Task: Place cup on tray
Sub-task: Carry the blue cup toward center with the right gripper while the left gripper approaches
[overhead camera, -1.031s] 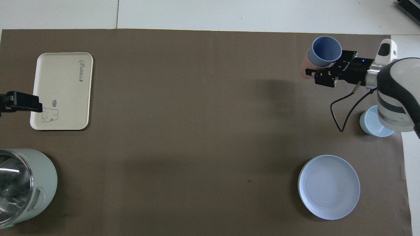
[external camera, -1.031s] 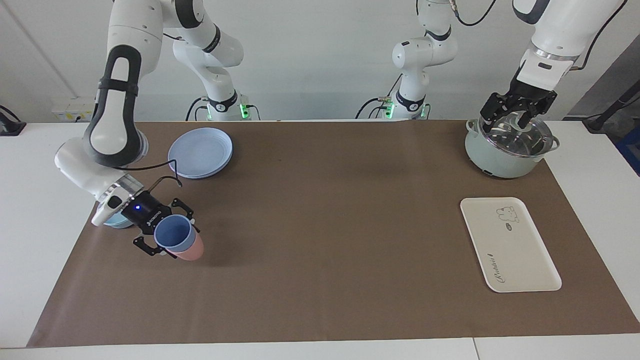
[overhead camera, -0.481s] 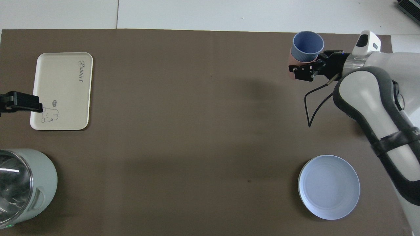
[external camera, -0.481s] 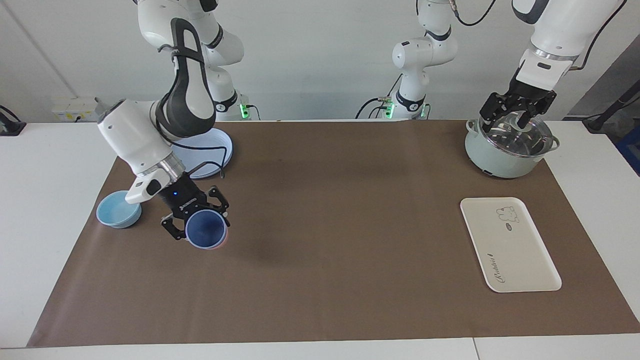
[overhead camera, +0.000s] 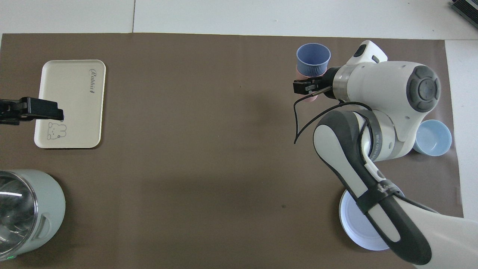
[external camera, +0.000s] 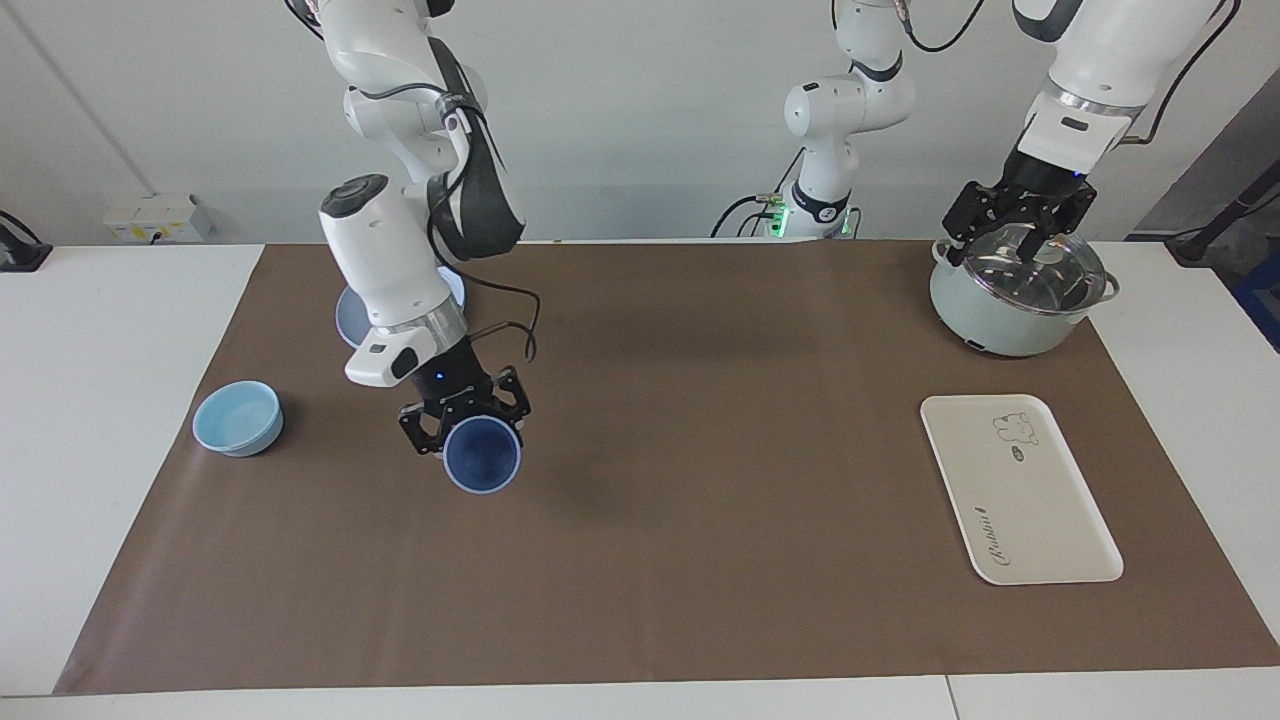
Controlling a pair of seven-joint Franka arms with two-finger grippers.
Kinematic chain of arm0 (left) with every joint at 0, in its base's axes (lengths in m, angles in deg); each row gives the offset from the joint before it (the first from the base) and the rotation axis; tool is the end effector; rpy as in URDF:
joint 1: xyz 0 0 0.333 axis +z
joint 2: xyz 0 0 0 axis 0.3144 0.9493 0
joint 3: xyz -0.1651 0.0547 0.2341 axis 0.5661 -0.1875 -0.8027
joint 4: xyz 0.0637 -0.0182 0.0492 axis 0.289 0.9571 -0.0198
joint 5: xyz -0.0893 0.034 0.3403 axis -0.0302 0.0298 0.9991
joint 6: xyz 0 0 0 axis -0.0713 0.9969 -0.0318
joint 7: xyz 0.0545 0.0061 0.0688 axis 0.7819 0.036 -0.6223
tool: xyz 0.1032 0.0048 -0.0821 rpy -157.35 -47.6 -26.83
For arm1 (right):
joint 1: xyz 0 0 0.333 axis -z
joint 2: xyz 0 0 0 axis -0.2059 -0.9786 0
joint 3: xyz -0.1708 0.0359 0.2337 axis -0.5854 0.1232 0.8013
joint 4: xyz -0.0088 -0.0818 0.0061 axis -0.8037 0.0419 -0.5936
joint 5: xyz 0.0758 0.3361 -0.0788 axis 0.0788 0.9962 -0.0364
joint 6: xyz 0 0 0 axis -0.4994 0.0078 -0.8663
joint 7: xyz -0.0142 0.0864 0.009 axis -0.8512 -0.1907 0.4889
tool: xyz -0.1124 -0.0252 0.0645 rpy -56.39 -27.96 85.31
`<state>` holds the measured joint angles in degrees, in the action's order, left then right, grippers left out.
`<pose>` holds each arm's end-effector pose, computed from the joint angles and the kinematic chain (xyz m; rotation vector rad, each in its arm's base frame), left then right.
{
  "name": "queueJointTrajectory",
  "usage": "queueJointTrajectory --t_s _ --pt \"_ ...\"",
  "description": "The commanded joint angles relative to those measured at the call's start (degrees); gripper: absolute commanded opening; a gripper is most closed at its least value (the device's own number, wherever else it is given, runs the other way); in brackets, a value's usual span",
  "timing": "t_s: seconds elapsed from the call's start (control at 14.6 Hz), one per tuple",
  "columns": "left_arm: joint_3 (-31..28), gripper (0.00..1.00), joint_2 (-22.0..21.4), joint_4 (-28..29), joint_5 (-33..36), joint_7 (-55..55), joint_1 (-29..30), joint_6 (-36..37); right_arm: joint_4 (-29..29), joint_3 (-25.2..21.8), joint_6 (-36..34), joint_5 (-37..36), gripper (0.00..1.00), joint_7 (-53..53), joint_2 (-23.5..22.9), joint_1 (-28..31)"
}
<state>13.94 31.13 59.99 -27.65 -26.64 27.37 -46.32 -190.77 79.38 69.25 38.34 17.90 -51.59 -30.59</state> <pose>0.4992 -0.0452 0.5996 3.0295 0.0590 0.1782 0.6082 0.1706 0.4212 -2.8497 -0.3400 -0.6168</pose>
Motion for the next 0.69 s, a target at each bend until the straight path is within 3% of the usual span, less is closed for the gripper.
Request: queueJointTrajectory --t_s 0.0,0.21,0.48,0.62 --pt "-0.4 0.94 1.0 -0.1 -3.6 -4.7 -1.2 -3.6 -3.6 -0.2 4.0 -1.9 0.00 7.5 2.2 -3.0" --pt "-0.4 0.92 7.0 -3.4 -4.5 -12.7 -6.5 -6.5 -7.5 -0.4 7.6 -3.3 0.00 11.1 3.5 -7.0" --pt "-0.8 0.91 22.1 -20.4 -3.8 -29.7 -13.6 -8.1 -8.0 -0.2 6.6 -14.6 0.00 23.7 4.5 -9.8" --pt "-0.9 0.88 24.9 -22.5 -2.8 -34.0 -16.6 -11.4 -8.0 -0.1 4.8 -17.7 0.00 28.2 5.0 -11.4"
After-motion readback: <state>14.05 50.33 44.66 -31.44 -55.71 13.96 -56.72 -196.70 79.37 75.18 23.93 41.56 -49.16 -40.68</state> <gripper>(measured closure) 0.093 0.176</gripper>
